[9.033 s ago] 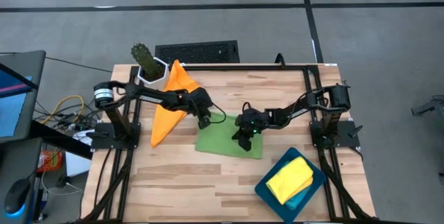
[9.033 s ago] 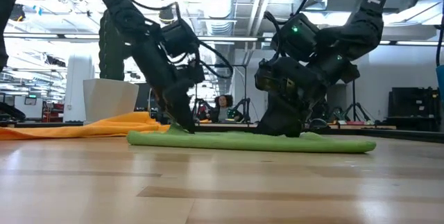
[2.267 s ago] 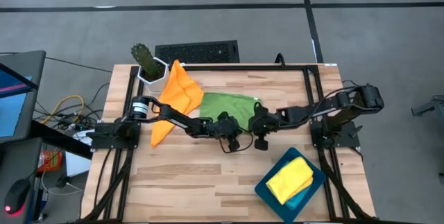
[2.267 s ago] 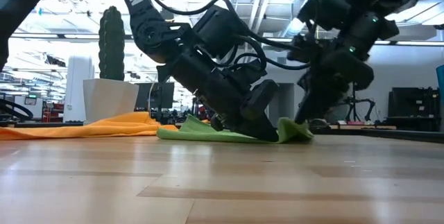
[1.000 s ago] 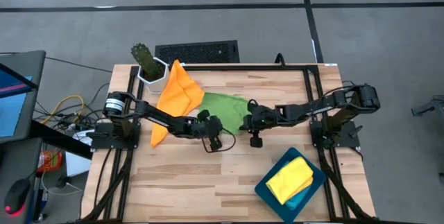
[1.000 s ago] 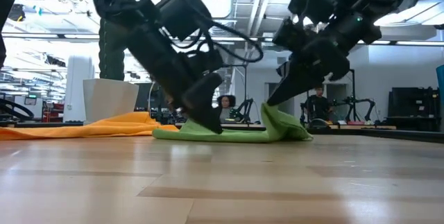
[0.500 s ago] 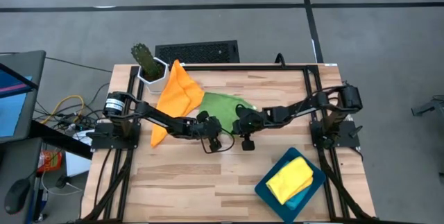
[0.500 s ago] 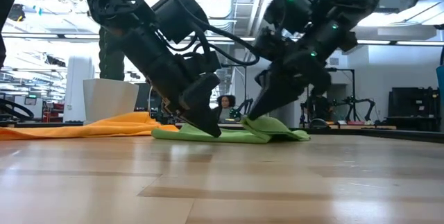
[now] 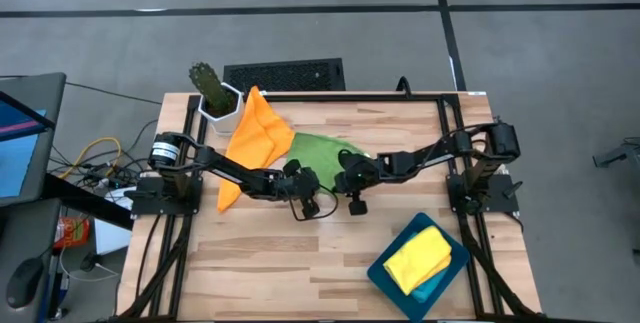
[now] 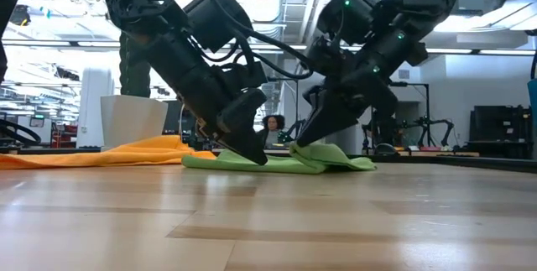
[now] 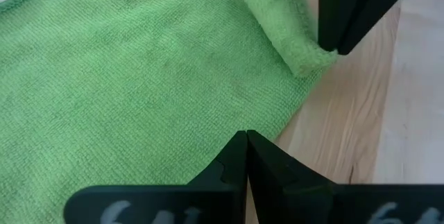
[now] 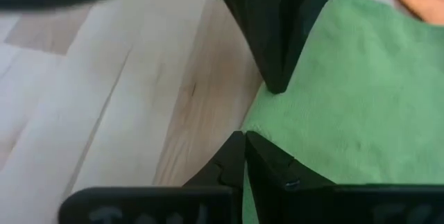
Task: Fold microfiber towels
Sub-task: Fold the green microfiber towel
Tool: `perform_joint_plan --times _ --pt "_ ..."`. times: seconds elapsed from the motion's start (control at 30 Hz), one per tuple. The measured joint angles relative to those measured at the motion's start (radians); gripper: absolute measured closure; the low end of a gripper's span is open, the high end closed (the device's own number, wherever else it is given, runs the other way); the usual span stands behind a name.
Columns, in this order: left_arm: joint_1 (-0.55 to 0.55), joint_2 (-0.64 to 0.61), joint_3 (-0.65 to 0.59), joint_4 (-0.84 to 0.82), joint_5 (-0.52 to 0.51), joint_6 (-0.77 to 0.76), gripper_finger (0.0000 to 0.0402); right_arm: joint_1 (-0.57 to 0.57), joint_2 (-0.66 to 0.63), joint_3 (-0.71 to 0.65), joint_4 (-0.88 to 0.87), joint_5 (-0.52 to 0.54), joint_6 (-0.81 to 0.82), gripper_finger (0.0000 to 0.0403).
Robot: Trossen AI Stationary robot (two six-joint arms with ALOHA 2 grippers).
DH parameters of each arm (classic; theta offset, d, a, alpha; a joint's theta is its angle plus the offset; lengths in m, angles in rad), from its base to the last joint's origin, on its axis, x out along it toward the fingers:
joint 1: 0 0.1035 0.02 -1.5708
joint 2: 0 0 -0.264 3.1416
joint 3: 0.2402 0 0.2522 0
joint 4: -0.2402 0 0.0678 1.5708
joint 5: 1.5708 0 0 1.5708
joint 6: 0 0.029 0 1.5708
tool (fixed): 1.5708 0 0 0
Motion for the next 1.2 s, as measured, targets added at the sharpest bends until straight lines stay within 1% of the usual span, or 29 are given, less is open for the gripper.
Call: perform_joint_plan --times 0.07,0.2,0.27,0.4,0.7,0.8,0.9,1.0,1.07,1.2 --pt "0.000 0.000 0.000 0.000 0.000 0.000 0.0401 0.000 0.025 0.002 0.033 -0.004 0.001 0.0362" --pt "0.000 0.000 0.000 0.002 0.000 0.001 0.0401 0.001 0.085 0.014 0.047 -0.051 0.001 0.0361" --pt "0.000 0.000 0.000 0.002 0.000 0.001 0.0402 0.004 0.112 0.027 0.014 -0.052 0.005 0.0361" --pt "0.000 0.000 0.000 0.001 0.000 0.001 0.0401 -0.002 0.113 0.059 -0.021 -0.047 0.001 0.0361" --pt "0.000 0.000 0.000 0.000 -0.002 0.013 0.0401 -0.049 0.036 0.084 -0.022 -0.046 -0.012 0.0356" --pt "0.000 -0.001 0.000 0.000 -0.005 0.012 0.0401 -0.055 0.038 0.084 -0.028 -0.068 -0.026 0.0341" --pt "0.000 0.000 0.001 0.000 -0.005 0.012 0.0401 -0.050 0.061 0.083 -0.048 -0.118 -0.025 0.0322" --pt "0.000 0.000 0.001 -0.001 -0.005 0.012 0.0401 -0.043 0.072 0.080 -0.082 -0.123 -0.017 0.0305" --pt "0.000 0.000 0.001 -0.001 -0.005 0.012 0.0401 -0.049 0.046 0.081 -0.084 -0.100 -0.012 0.0298" --pt "0.000 0.000 0.001 -0.002 -0.005 0.019 0.0401 -0.078 -0.071 0.085 -0.068 -0.028 -0.028 0.0293"
